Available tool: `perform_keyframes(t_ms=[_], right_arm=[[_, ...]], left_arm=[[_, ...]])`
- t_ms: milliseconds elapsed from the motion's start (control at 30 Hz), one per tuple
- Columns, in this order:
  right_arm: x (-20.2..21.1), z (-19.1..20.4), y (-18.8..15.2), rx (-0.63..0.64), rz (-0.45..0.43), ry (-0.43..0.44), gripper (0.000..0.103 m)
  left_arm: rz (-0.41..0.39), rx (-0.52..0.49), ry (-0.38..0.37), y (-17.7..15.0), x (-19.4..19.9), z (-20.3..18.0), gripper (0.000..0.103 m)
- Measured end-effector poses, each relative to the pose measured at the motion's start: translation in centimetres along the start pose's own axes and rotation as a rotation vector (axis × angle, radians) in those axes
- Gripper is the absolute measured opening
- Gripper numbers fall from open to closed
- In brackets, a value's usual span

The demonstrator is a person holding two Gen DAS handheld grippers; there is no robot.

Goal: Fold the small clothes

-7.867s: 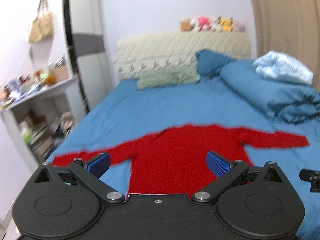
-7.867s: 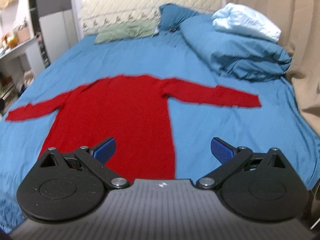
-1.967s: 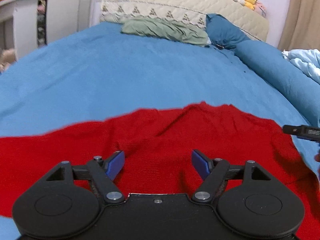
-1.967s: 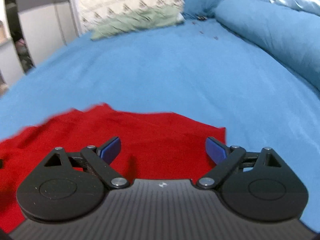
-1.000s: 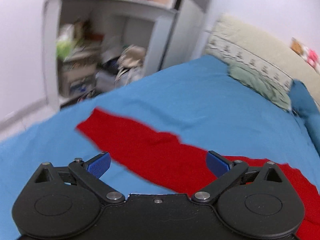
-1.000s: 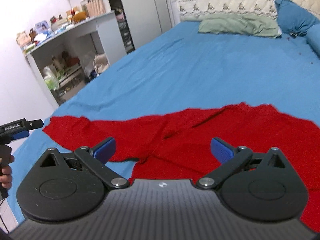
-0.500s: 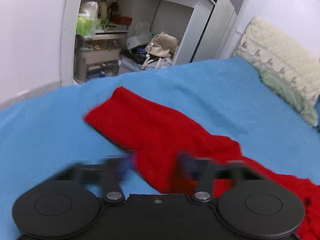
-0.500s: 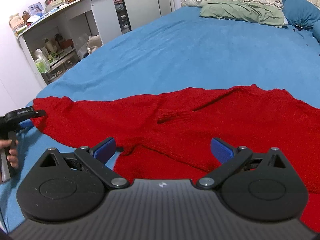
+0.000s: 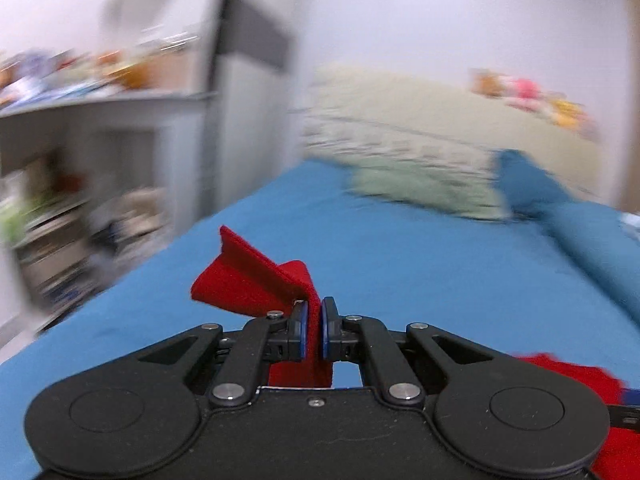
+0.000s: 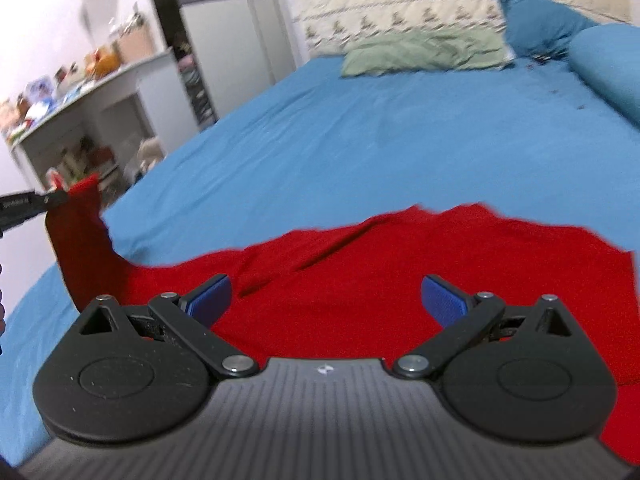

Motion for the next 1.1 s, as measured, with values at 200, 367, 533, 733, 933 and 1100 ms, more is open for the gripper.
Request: perform_keyframes(t_ms=[200,367,533,733,933,1100], right_arm=[[6.2,-6.5,1.7,-0.01,-0.058,-0.096,0.103],[9.4,-12.5,0.4,-0.028,-0.027,-0.172,0.103],[10.8,-17.3,-3.0,-0.069,0.033,-0.203,0.103],[10.8,-19.4,-5.5,-0.111,0.045,-0.187,0.103],[9.3,-16.4,-3.5,-0.084,0.004,-0.141,0.103],[3.9,-13.6,-3.2,-0.051,0.074,-0.104,0.1]], left_arm=[[0.032,-0.12,-0.255,-2.3,1.7,-18.3,0.007],[0.194,-0.262,-0.375,-12.9,1.0,-30.2,0.007],[0.286,-0.313,-0.354,-20.5,0.3,-33.6,0.007],[0.244,-0.327,-0.384,-18.8,2.1,-32.5,0.061],[0.153,-0.329,-0.285,-15.6,4.4,-24.8,0.074],[0.115,-0.338,-0.113,-15.7,3.7,-17.1,0.074]])
Point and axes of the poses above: each gripper's, at about its wrist camera, not at the fingertips, and x roughly against the way its jaws point, z to its left, y to its top, the point moved 9 cm from there along -x, roughly the way its jaws point, and after that the axes turned 10 degrees about y, right-handed, at the moved point
